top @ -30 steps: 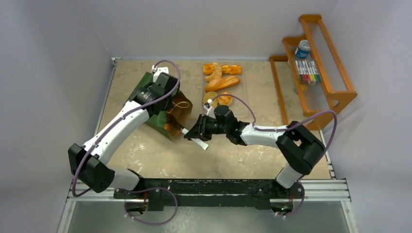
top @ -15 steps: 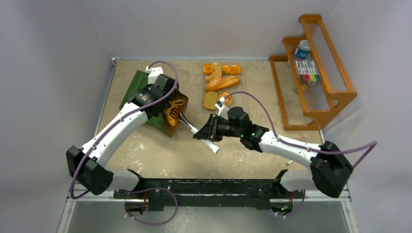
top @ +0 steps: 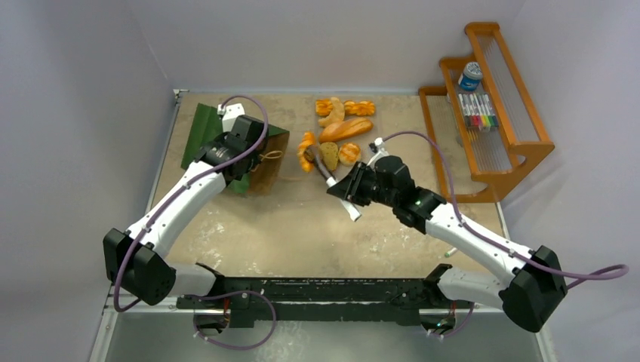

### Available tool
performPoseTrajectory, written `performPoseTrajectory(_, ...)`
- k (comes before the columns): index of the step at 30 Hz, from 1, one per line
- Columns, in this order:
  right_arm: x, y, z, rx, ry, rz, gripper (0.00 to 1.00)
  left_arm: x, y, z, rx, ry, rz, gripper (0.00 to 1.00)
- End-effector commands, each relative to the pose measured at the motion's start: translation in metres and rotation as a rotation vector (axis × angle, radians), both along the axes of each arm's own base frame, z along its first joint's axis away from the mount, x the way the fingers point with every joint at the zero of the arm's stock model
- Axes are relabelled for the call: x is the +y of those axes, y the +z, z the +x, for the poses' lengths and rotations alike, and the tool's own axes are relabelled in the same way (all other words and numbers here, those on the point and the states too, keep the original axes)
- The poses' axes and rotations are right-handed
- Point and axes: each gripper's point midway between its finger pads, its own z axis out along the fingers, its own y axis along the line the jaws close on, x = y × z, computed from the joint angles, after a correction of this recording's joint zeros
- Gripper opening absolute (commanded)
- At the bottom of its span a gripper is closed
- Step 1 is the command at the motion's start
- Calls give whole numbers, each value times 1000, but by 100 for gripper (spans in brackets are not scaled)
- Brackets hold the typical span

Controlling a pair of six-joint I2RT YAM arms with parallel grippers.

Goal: Take the fake bread out of the paper bag
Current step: Take out the fake bread from the paper bag, then place the fake bread in the container.

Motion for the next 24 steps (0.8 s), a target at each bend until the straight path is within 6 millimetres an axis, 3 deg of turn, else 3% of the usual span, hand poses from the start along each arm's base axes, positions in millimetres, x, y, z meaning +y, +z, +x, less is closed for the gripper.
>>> performPoseTrajectory(1,-42,29,48,-110,-220,-81,0,-2,16,9,-82,-2,-51,0)
performPoseTrajectory(9,-79,19,78,-101,-349,-154,0,-1,30,22,-127,-10,-60,0)
performPoseTrajectory(17,-111,6,99,-73,-435,-186,0,-2,22,26,-119,-26,-86,0)
performPoseTrajectory(24,-130,-6,105,-45,-449,-177,0,-8,15,31,-112,-52,-94,1)
